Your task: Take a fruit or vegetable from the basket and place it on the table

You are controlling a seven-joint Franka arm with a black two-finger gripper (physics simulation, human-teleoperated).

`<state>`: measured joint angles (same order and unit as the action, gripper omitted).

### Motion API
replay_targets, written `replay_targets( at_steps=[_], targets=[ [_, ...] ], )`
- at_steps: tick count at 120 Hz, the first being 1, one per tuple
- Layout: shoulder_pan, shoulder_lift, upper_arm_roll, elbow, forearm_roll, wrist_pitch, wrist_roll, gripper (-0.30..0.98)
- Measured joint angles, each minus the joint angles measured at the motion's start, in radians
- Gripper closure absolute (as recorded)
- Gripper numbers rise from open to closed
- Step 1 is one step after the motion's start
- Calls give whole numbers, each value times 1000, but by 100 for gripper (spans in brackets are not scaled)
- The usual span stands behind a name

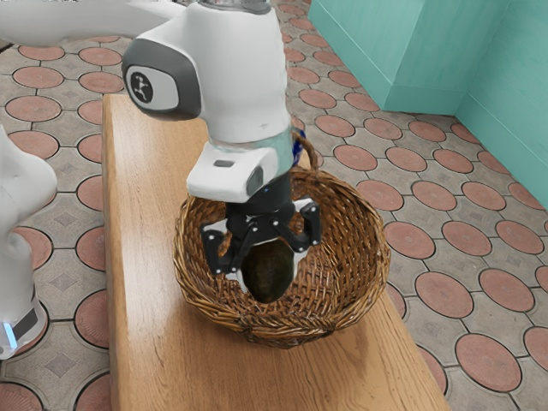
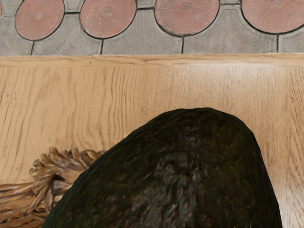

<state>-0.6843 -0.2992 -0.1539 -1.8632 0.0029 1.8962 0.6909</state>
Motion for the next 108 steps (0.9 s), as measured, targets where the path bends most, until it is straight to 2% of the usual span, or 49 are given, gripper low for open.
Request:
replay_targets(
  at_steps=[30,71,87,108],
  targets=[
    [-5,77,-99,39,1,-19,-4,35],
    [-3,226,-108,135,7,-29,-6,34],
    [-2,242,-105,138,8,-30,-4,14],
    [2,241,-103,138,8,-28,-3,4]
  ],
)
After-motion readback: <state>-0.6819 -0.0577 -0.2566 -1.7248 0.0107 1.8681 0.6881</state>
